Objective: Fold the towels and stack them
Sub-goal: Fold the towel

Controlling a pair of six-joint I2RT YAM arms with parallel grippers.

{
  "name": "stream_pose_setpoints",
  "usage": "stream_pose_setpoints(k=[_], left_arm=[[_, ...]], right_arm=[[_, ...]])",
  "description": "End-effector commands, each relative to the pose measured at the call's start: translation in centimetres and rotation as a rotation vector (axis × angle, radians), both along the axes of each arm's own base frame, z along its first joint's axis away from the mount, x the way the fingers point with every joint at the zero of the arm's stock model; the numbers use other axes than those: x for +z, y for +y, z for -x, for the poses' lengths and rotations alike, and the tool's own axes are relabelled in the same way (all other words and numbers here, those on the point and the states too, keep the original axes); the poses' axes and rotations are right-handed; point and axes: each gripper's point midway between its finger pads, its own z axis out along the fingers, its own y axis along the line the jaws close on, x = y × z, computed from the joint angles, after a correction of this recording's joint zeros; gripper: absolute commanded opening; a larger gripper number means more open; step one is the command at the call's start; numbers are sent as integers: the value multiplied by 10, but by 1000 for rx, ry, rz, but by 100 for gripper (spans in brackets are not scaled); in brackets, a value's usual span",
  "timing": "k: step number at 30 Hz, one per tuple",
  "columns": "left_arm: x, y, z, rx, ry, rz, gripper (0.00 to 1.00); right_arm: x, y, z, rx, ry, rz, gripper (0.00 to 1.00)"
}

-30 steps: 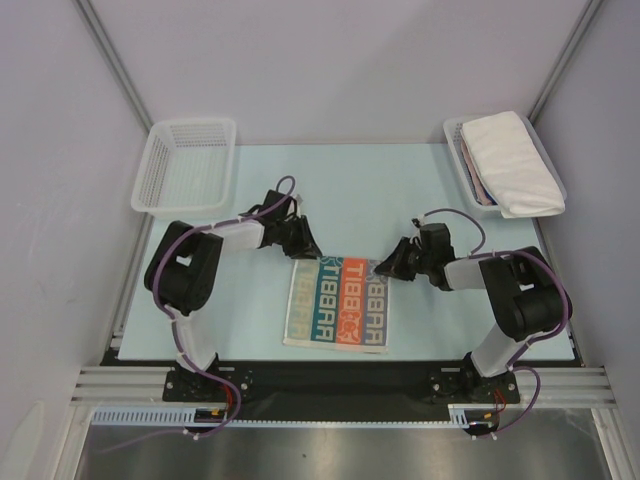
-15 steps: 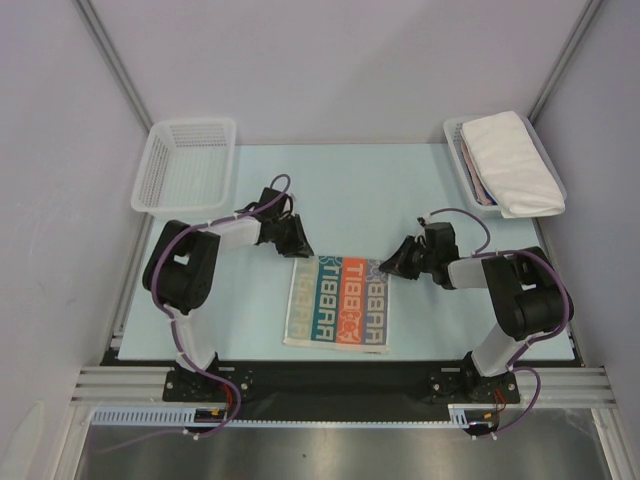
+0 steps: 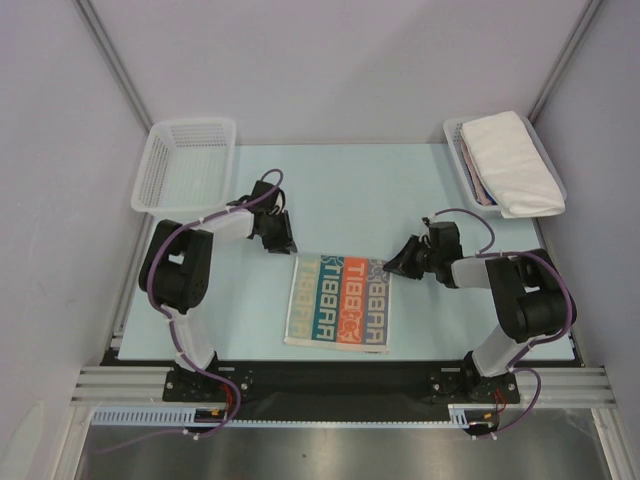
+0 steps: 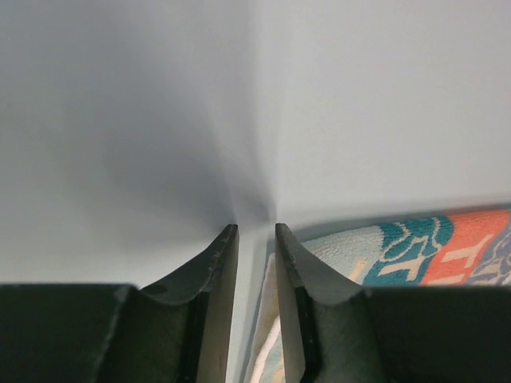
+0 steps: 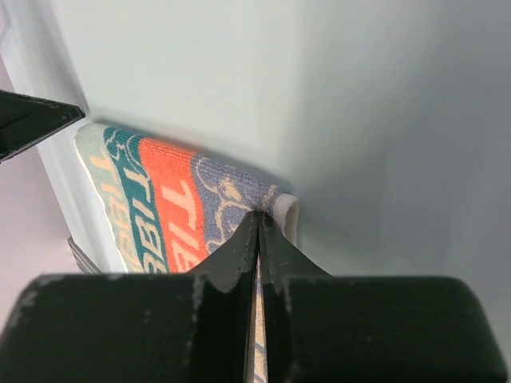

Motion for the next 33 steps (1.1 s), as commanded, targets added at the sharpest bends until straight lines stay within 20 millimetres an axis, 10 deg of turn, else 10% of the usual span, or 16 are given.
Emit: stream_pose_setpoints(k=[1,11,33], left_arm=[[9,19,2,-9,-6,-70,33],[45,-1,-6,-128,-76,35,54],[16,-16,22,-246,53,111,52]], right_arm=[[-6,-15,-1,-25,21,77,4],[25,-31,-6,-52,-14,162,19],[11,-32,-17,-28,-14,198,34]])
